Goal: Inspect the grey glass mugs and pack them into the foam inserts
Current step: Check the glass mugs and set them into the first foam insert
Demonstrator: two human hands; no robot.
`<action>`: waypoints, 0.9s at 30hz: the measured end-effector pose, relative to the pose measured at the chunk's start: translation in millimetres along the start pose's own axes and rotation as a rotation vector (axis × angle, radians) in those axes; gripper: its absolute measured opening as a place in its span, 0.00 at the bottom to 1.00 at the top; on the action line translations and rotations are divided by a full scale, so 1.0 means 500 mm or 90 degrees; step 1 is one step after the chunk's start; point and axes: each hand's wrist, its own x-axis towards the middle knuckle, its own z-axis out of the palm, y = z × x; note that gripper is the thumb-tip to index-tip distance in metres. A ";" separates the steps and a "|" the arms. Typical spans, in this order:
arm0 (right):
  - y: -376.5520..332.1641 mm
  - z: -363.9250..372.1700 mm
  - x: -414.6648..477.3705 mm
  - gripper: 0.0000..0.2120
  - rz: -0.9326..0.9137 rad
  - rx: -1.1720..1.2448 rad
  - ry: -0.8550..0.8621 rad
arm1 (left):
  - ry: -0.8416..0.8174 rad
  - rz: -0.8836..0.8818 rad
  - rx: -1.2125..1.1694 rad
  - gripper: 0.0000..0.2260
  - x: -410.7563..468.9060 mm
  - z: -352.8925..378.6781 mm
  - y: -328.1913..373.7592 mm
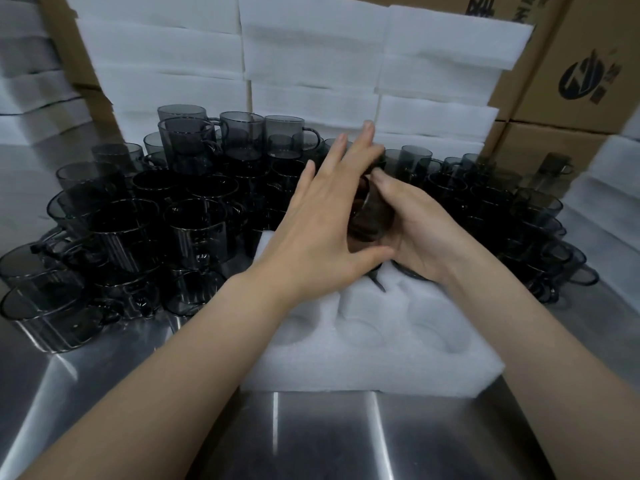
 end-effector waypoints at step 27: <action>0.004 -0.002 0.005 0.12 -0.042 -0.005 0.058 | -0.002 -0.079 -0.011 0.48 0.003 0.017 -0.021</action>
